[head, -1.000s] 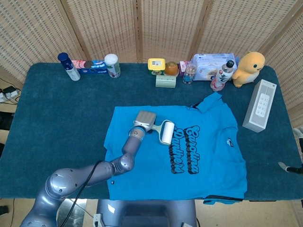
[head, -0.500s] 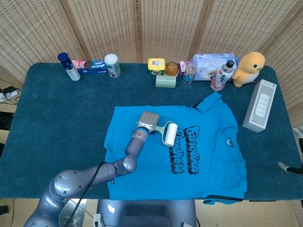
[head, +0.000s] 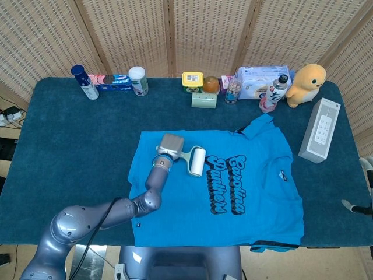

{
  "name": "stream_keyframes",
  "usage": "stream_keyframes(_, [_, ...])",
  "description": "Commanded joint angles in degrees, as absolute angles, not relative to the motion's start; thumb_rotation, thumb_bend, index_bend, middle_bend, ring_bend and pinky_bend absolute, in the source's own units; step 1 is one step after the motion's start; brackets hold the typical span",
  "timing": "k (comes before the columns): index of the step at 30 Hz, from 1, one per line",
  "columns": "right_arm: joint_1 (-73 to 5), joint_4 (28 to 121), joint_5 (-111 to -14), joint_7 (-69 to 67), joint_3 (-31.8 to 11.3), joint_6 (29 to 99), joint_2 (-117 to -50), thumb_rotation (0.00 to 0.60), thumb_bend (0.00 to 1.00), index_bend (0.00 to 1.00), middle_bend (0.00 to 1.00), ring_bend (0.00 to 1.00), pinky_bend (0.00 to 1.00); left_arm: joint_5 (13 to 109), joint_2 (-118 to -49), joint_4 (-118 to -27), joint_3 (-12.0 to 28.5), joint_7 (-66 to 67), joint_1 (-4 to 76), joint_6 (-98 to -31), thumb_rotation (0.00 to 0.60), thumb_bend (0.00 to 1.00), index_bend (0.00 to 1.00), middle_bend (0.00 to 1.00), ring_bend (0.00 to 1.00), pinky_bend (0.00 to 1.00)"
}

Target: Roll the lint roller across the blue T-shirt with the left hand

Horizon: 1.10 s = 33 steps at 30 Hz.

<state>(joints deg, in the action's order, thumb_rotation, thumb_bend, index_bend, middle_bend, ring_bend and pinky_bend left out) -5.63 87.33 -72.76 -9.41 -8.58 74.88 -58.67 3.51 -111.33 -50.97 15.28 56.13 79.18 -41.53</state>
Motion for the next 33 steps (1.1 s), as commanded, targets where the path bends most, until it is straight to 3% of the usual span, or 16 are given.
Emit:
stream_keyframes(1, [-5.60,87.56,-72.88,-9.16,-8.49,74.98,-58.64,0.600,0.00,0.04,0.00,0.00,0.00,3.63,-109.26,-52.67,14.44,56.18,77.16,-42.12,0.600,0.82,1.00,0.85,0.84,1.00])
stream_keyframes(21, [-5.83,88.70,-73.21,-6.66,-7.88,74.96,-59.12,0.600,0.00,0.04,0.00,0.00,0.00,6.03,-99.01,-59.57,11.04,53.88,68.38,-43.40,0.600,0.82,1.00,0.85,0.84,1.00])
stream_keyframes(28, [-5.89,89.01,-73.38,-6.09,-7.70,75.02,-59.25,0.600,0.00,0.04,0.00,0.00,0.00,8.86,-95.27,-62.39,10.56,50.82,66.25,-41.25,0.600,0.77,1.00,0.81,0.80,0.97])
stream_keyframes(30, [-5.88,89.09,-73.40,-5.92,-7.69,75.11,-59.28,0.600,0.00,0.04,0.00,0.00,0.00,10.58,-93.60,-64.13,10.04,49.80,65.64,-40.32,0.600,0.73,0.93,0.70,0.70,0.91])
stream_keyframes(32, [-5.86,89.16,-73.46,-5.85,-7.66,75.20,-59.29,0.600,0.00,0.04,0.00,0.00,0.00,11.22,-92.19,-65.72,9.63,49.00,65.26,-39.50,0.600,0.66,0.73,0.53,0.53,0.82])
stream_keyframes(33, [-5.86,89.18,-73.49,-5.83,-7.65,75.22,-59.30,0.600,0.00,0.04,0.00,0.00,0.00,11.42,-91.44,-66.51,9.31,48.74,65.14,-39.08,0.600,0.62,0.57,0.40,0.42,0.75])
